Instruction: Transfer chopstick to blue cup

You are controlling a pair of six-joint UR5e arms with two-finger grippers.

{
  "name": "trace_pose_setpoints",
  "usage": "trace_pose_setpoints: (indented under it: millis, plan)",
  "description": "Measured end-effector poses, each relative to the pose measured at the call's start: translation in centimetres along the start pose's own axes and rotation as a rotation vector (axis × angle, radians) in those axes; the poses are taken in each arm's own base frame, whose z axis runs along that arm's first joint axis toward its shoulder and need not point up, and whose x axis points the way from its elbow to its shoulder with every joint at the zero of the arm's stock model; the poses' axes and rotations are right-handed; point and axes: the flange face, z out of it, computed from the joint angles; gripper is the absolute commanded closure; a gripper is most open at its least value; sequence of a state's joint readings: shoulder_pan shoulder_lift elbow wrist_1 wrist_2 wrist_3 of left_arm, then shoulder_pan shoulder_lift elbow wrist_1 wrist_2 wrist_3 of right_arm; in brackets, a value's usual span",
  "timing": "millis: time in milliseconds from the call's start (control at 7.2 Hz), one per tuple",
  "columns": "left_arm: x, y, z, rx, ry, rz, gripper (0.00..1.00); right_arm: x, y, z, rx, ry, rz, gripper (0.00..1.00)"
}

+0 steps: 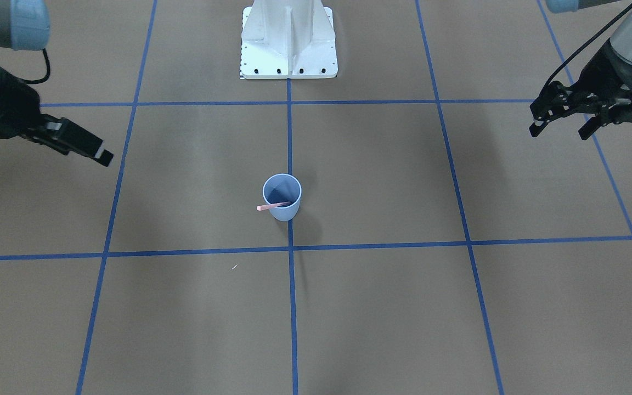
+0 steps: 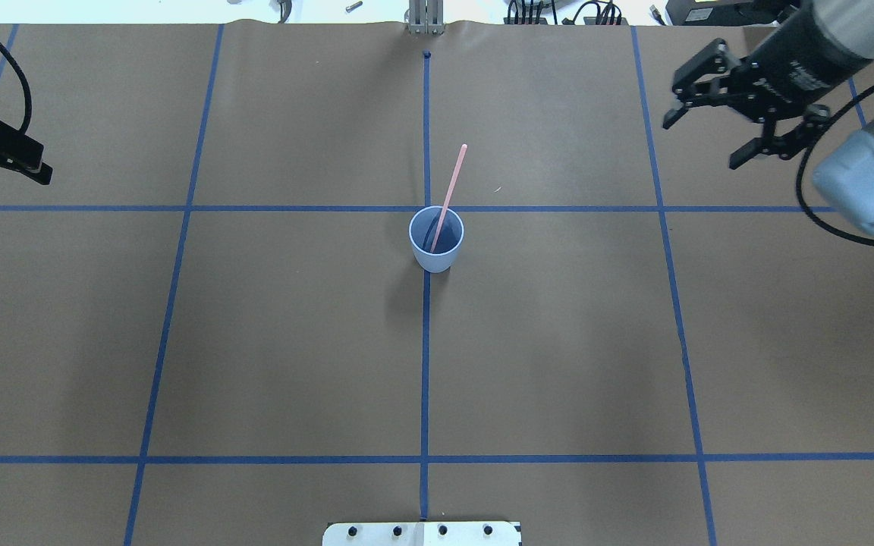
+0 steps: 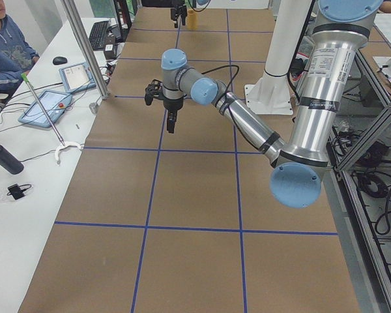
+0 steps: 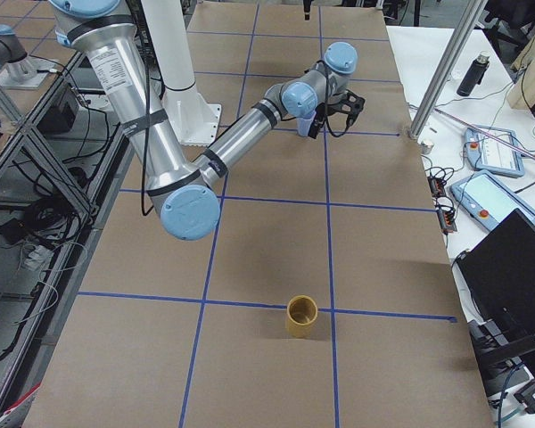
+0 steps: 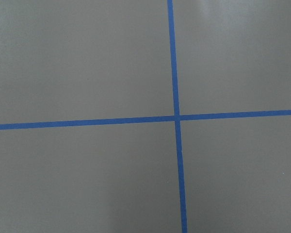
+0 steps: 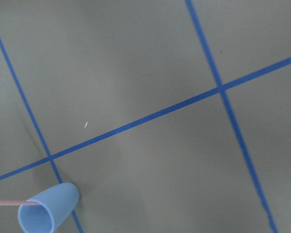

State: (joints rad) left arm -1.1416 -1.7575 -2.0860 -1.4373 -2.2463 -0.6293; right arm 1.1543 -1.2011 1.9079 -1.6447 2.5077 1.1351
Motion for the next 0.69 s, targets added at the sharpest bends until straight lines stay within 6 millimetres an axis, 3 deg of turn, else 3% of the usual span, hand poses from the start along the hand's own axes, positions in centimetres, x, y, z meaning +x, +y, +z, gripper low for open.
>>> trace_pose_setpoints:
  millis: [139,417,556,694]
  plan:
    - [-0.1,0.1,-0.1,0.001,-0.001,0.003,0.01,5.0,-2.0,-1.4,0.046,0.026,-0.044,0.00]
    - [-0.8,0.3,-0.1,0.001,-0.009,0.014,0.02,17.1,-5.2,-4.5,0.132,0.125,-0.235,0.00]
    - [-1.8,0.4,-0.2,0.003,-0.018,0.047,0.02,22.0,-5.8,-6.0,0.161,0.178,-0.323,0.00]
    - [-4.1,0.6,-0.7,0.008,-0.035,0.102,0.02,26.1,-5.9,-7.2,0.174,0.221,-0.390,0.00]
